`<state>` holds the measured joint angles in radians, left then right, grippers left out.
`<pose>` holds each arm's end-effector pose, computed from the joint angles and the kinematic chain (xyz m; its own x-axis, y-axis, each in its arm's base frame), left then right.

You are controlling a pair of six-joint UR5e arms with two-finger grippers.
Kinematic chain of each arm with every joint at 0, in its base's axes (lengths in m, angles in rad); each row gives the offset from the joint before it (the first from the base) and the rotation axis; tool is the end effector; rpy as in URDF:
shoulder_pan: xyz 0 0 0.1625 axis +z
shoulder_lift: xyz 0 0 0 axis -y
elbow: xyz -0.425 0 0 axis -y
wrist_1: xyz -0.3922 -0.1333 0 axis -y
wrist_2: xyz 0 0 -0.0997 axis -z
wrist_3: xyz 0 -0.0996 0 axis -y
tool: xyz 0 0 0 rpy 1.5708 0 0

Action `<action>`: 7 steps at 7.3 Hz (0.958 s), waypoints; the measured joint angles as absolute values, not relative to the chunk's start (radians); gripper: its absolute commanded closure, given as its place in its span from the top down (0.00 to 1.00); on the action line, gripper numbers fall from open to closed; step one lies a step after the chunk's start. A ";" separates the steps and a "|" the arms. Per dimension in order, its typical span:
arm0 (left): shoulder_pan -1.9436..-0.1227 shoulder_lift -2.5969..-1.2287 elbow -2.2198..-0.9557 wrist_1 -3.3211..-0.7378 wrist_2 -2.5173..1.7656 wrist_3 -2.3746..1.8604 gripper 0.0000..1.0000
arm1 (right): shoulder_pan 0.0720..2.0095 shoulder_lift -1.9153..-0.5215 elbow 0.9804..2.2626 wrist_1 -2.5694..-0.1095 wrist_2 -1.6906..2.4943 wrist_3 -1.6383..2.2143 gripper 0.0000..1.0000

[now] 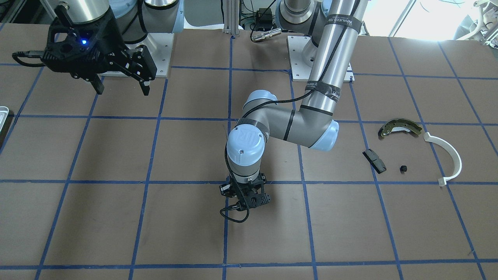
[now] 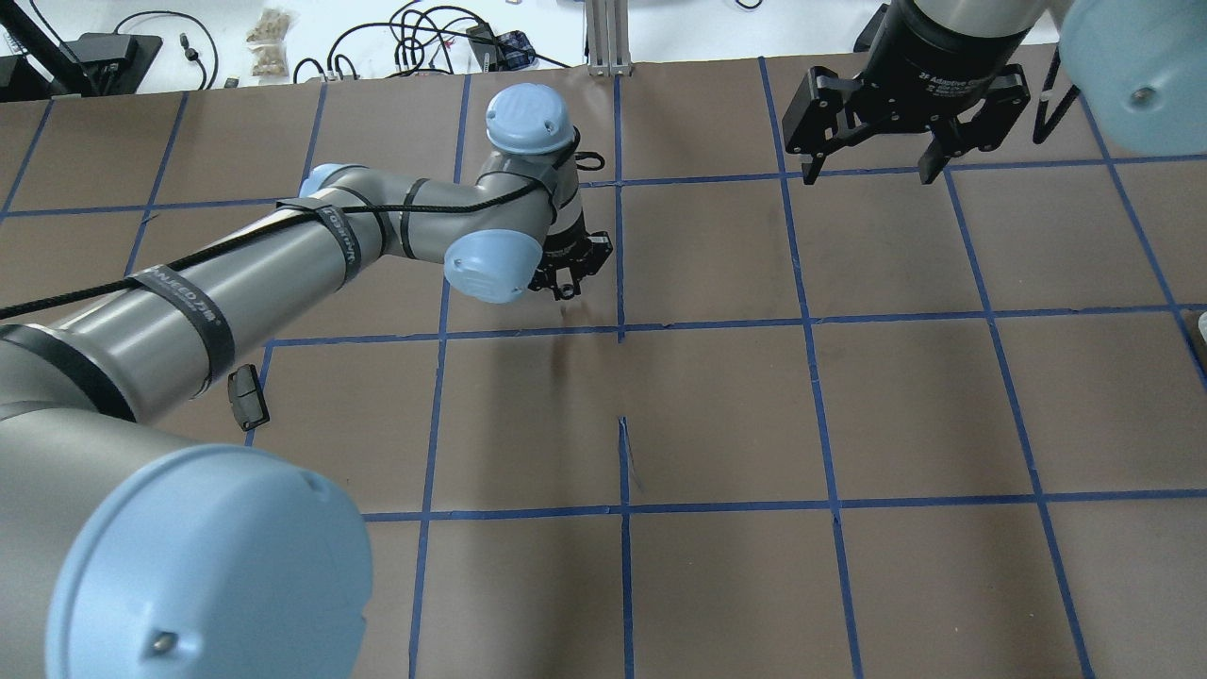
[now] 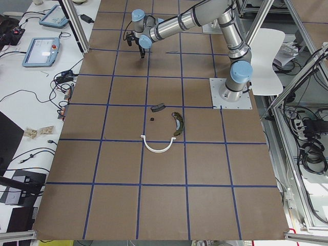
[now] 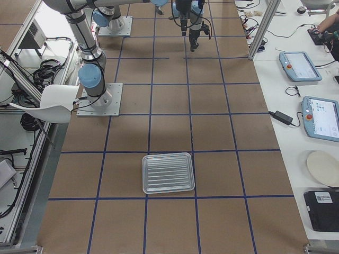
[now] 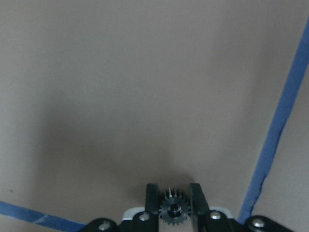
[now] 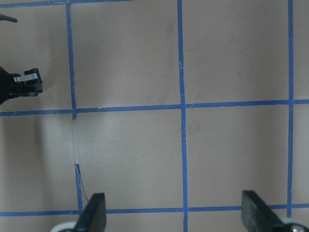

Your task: Place bearing gear from tray to pile

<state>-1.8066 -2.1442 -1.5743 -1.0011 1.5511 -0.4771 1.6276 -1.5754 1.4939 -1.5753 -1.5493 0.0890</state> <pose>-0.2853 -0.6084 0.2053 -0.9709 -0.2391 0.0142 -0.2389 0.9709 0.0154 0.1634 -0.4883 0.5288 -0.9991 0.0300 -0.0290 0.0324 0.9960 -0.0837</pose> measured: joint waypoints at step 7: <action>-1.112 -1.951 -1.673 -1.156 1.633 0.586 0.21 | 1.627 -1.576 1.489 -1.574 -1.549 0.092 1.00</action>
<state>-1.1122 -1.9506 -1.6730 -1.1558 1.6328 0.5859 1.6274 -1.5761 1.4895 -1.5735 -1.5490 0.0918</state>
